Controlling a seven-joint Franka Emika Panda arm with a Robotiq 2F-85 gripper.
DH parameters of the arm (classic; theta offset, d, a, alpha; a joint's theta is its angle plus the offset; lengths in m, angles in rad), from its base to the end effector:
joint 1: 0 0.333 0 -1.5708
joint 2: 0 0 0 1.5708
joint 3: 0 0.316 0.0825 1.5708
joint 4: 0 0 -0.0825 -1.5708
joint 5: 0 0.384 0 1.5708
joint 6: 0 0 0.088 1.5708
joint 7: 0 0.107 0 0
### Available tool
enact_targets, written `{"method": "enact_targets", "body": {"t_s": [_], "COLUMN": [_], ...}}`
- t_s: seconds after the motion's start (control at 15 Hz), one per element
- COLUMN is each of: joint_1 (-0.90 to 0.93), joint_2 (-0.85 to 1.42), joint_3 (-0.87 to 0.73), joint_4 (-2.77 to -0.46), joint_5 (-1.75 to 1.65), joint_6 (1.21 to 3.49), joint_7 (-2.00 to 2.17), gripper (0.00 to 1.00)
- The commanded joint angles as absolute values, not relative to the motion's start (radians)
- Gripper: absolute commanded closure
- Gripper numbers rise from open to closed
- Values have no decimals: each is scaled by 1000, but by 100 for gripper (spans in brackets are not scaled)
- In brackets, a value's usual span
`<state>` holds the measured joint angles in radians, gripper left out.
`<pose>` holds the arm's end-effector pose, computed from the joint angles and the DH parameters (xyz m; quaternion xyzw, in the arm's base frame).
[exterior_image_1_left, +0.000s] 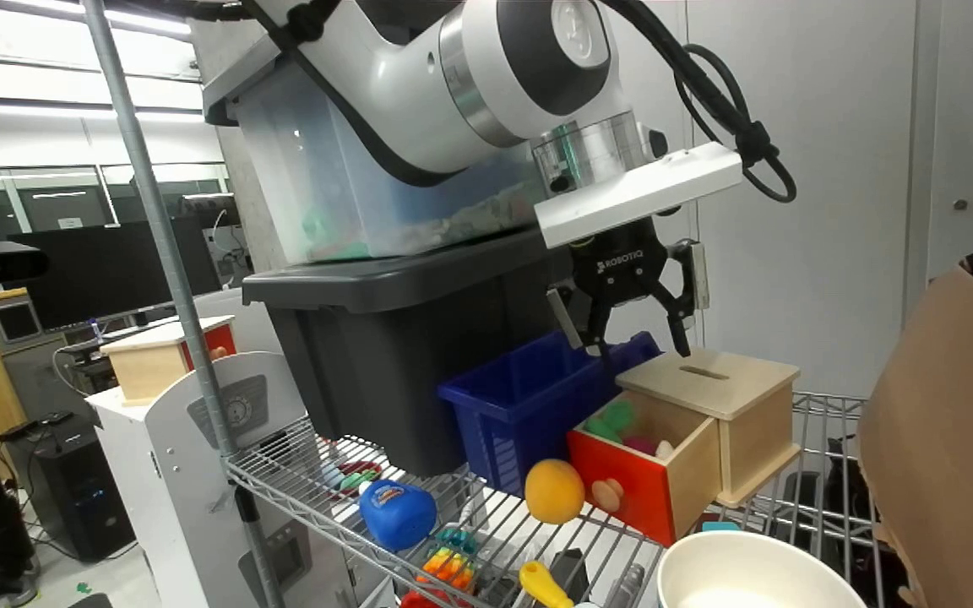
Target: Pick up the white object and put it in the chest drawer
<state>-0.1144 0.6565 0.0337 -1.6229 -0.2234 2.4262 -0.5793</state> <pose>0.7036 -0.0611 0.2530 0.9431 0.3168 0.0472 0.0893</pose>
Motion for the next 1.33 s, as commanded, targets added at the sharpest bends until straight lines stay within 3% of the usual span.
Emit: {"method": "enact_targets", "body": {"t_s": [0.0, 1.27], "joint_1": [-115, 23], "joint_2": [637, 471], "joint_3": [40, -48], "joint_4": [-1610, -1674], "joint_5": [-210, -283], "joint_6": [2369, 1910], "joint_7": [-575, -41], "gripper": [1, 0]}}
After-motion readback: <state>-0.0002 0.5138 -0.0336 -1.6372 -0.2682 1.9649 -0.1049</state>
